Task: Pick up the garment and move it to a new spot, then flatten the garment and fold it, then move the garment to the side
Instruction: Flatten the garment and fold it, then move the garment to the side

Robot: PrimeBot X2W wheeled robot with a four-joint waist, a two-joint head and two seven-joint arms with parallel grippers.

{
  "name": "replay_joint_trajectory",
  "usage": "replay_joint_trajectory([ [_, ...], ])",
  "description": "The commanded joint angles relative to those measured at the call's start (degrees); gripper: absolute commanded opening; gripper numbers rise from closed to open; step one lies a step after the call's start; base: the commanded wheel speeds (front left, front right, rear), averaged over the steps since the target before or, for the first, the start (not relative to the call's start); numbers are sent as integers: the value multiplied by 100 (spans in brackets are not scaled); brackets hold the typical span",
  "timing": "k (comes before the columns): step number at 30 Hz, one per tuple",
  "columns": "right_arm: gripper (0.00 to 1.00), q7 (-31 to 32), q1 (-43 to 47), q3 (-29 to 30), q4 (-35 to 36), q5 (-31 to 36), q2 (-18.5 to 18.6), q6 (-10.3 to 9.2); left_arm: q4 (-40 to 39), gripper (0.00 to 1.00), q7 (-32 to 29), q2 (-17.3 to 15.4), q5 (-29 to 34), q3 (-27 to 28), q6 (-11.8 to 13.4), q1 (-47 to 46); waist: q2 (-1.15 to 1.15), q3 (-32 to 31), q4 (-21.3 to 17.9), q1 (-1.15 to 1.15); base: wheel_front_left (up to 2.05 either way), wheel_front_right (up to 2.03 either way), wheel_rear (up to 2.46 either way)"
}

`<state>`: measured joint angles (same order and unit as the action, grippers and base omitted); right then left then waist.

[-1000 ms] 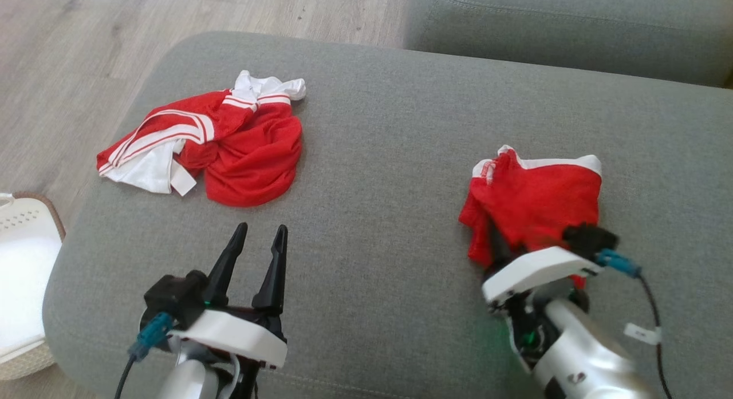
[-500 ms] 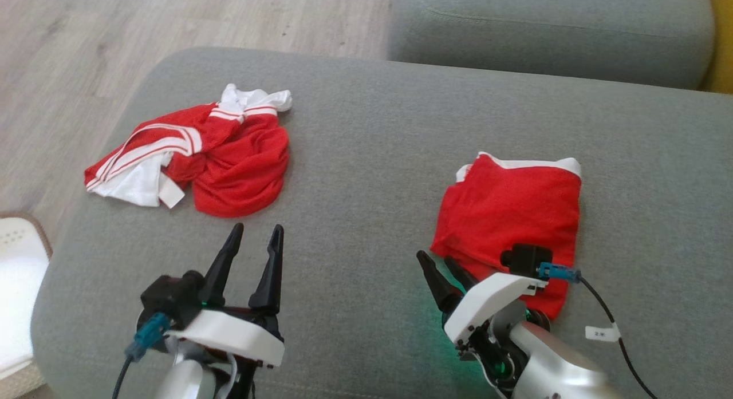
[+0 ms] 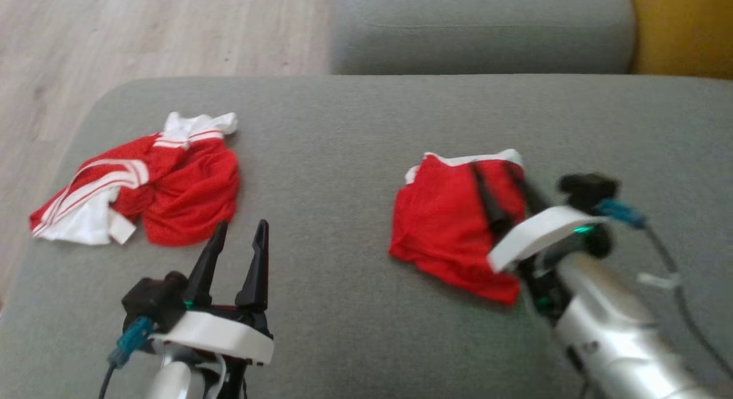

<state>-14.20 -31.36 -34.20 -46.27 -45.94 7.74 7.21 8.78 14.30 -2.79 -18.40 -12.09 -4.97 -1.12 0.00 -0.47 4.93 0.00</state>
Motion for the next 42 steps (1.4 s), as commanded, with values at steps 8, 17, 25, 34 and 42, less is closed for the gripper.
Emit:
replay_joint_trajectory([
  [8,100,-79,1454,2194,1689,2408,-302,28,-299,100,70,-9,-126,213,36,-144,0,50,-420,0,0,0,0],
  [17,100,-79,2299,2839,2593,2846,-482,28,-247,100,70,-9,-175,248,46,-24,0,78,-500,0,0,0,0],
  [25,100,-64,2388,2880,2722,2856,-485,28,-274,100,70,-9,-126,207,41,-37,0,176,-439,0,0,0,0],
  [34,100,428,1964,2884,2209,2839,-486,28,-239,100,70,-9,-116,52,-6,-232,0,553,-175,0,0,0,0],
  [42,100,903,1153,2881,1007,1951,-486,28,-161,100,70,-9,-129,-137,-55,-456,0,876,231,0,0,0,0],
])
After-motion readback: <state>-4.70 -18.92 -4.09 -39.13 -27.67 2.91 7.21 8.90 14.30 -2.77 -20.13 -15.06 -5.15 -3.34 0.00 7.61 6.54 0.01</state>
